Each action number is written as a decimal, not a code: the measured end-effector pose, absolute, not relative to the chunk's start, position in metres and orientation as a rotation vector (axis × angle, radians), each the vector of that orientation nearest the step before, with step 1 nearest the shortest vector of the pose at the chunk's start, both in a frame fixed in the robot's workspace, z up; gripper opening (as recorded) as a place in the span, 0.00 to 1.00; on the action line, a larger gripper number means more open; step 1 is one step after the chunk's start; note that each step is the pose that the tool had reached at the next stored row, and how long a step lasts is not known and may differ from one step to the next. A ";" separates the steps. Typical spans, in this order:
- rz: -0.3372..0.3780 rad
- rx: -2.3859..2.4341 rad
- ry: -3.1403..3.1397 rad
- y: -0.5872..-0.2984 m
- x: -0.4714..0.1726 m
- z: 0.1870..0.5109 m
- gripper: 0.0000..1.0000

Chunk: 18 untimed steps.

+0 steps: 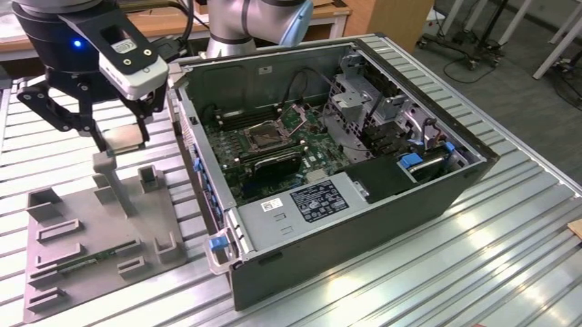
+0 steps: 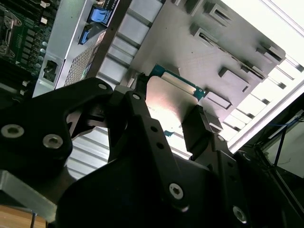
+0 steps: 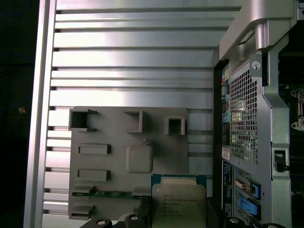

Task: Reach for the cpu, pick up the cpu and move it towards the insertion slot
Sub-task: 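Pick up the cpu and move it towards the insertion slot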

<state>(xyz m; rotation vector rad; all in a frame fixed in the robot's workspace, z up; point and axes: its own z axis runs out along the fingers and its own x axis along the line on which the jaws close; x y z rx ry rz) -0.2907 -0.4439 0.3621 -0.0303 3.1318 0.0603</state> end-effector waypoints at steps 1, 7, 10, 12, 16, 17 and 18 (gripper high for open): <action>0.060 -0.030 3.132 -0.444 -0.290 0.362 0.54; 0.060 -0.030 3.132 -0.444 -0.290 0.362 0.54; 0.060 -0.030 3.132 -0.444 -0.290 0.362 0.54; 0.060 -0.030 3.132 -0.444 -0.290 0.362 0.54; 0.060 -0.030 3.132 -0.444 -0.288 0.362 0.54; 0.060 -0.030 3.132 -0.444 -0.286 0.362 0.54; 0.060 -0.030 3.132 -0.444 -0.285 0.362 0.54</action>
